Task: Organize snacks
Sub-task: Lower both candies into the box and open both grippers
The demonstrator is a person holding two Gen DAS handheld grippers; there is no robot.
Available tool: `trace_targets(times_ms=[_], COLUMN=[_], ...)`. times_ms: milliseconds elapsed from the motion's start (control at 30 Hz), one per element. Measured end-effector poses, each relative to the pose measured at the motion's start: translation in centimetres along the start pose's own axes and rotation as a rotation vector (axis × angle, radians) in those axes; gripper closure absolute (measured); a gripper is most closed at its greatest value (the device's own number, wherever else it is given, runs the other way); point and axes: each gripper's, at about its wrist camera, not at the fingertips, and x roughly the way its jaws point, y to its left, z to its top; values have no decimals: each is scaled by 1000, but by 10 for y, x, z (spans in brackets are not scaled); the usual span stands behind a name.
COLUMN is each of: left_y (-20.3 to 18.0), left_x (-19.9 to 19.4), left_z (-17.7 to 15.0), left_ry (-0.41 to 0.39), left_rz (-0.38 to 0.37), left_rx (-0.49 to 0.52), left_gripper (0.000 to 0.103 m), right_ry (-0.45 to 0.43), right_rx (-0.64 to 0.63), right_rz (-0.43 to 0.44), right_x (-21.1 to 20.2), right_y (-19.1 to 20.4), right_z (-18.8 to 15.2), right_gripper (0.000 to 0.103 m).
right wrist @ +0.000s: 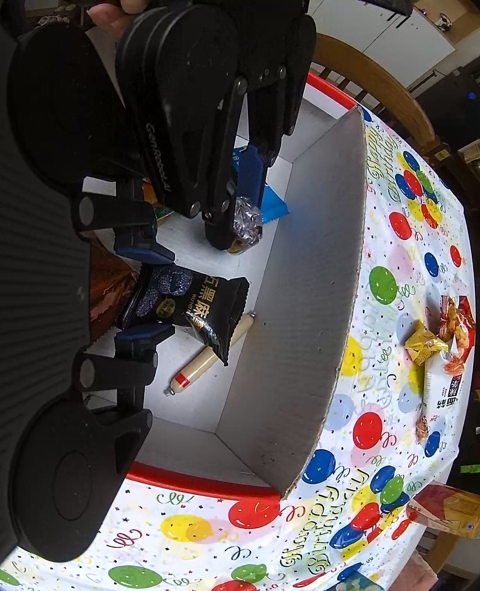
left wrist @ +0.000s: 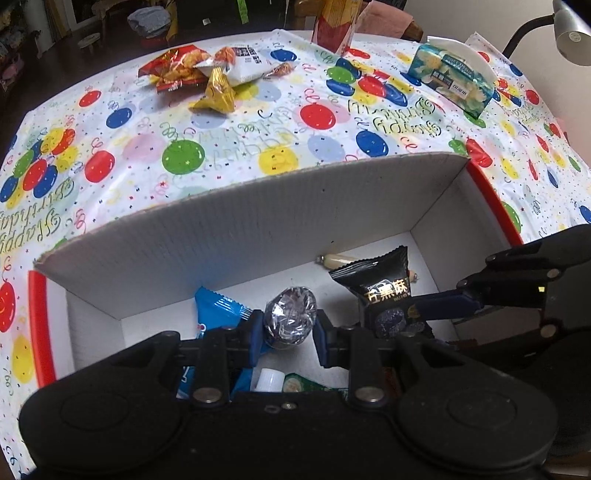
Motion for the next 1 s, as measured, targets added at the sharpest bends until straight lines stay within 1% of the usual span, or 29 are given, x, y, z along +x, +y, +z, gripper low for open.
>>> trace_targets(times_ms=[167, 333, 400, 467, 700, 867, 1000], left_y=[1, 2, 3, 4, 4, 4, 2], left_x=[3, -1, -4, -6, -26, -42, -58], left_z=[0, -1, -2, -3, -9, -15, -20], left_ry=[12, 8, 7, 7, -28, -56, -90], left_rz=[-12, -30, -40, -42, -58, -77, -82], left_rx=[-17, -25, -32, -39, -29, -28, -17], left_gripper=[77, 77, 77, 76, 71, 66, 55], right_ry=[-2, -15, -25, -34, -63, -89, -108], right_rx=[-3, -7, -9, -8, -4, -5, 0], right_rz=[17, 35, 38, 38, 45, 40, 31], right_x=[-2, -10, -14, -18, -38, -55, -69], right_y=[0, 1, 2, 1, 2, 6, 8], right_z=[0, -1, -2, -3, -11, -17, -22], right_gripper=[68, 67, 64, 58, 50, 47, 44])
